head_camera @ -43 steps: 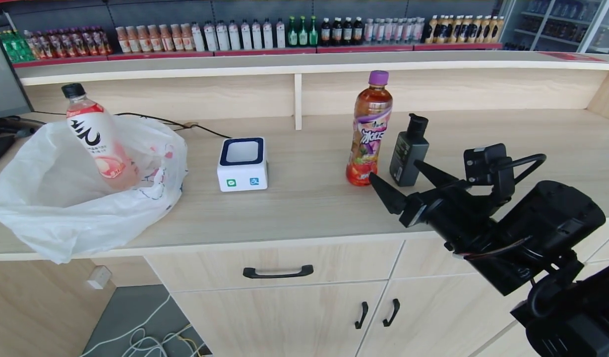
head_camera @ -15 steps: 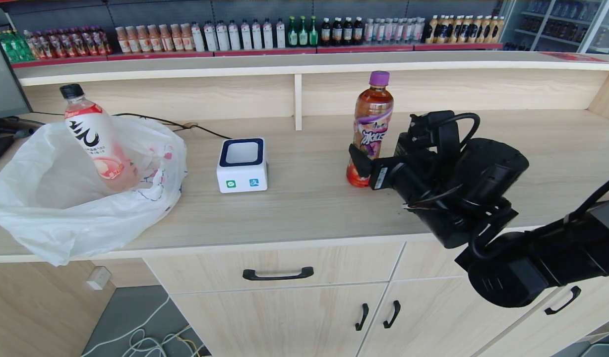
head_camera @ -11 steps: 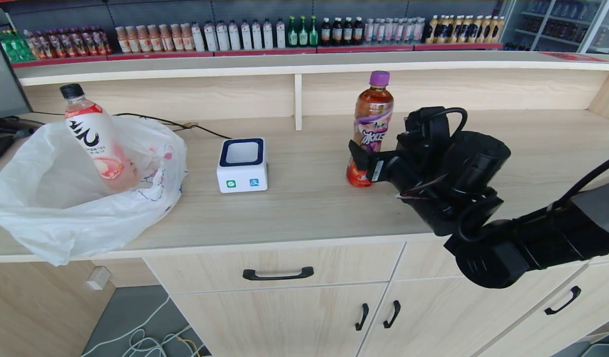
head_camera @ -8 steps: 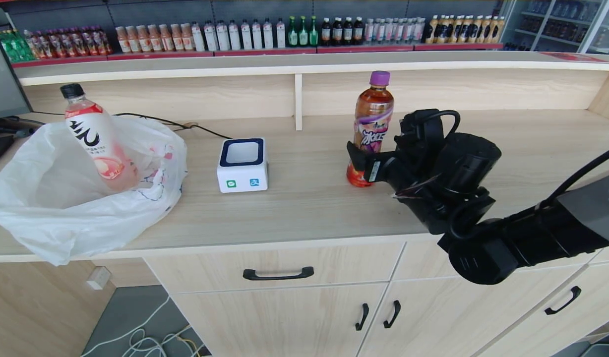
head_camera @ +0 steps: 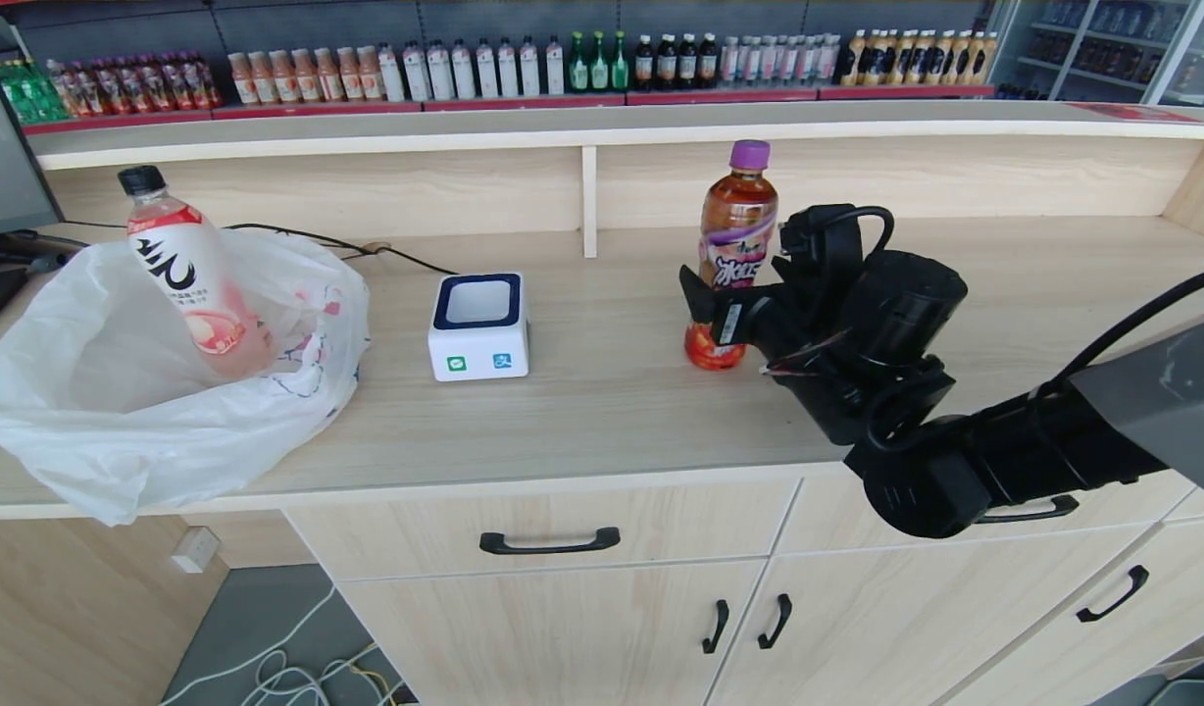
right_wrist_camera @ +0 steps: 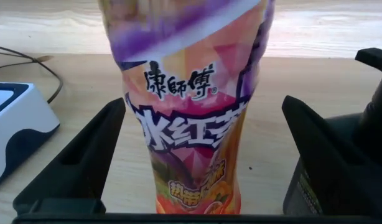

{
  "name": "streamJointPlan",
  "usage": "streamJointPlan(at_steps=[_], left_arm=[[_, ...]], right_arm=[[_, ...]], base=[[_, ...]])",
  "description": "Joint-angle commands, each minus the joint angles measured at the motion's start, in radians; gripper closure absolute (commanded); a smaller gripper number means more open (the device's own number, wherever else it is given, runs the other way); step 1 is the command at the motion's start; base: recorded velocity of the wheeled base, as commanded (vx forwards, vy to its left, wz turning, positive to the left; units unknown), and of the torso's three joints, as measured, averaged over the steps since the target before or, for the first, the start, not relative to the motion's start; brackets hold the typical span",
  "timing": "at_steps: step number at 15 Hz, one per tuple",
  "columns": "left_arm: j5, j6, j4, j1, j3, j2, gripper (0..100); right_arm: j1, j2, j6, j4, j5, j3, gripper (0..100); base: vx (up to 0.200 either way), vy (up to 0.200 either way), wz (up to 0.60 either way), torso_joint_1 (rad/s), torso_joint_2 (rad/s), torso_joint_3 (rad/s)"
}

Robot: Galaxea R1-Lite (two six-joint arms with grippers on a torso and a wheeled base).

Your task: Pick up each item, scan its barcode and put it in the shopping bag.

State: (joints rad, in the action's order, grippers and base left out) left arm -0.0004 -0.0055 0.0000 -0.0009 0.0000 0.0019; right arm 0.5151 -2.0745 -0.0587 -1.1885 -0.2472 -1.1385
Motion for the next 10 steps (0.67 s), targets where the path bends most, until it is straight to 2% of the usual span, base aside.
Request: streamJointPlan(at_steps=[1,10], left_arm=[[0.000,-0.001,0.000,-0.001,0.000,0.000,0],[0.000,-0.001,0.000,-0.001,0.000,0.000,0]], right_arm=[[0.010,-0.021,-0.001,0.001,-0.001,-0.012,0],[0.008,-0.070,0.000,0.063,0.002,-0.129,0]], base=[[0.000,0.000,0.00,0.000,0.00,0.000],[0.000,0.000,0.00,0.000,0.00,0.000]])
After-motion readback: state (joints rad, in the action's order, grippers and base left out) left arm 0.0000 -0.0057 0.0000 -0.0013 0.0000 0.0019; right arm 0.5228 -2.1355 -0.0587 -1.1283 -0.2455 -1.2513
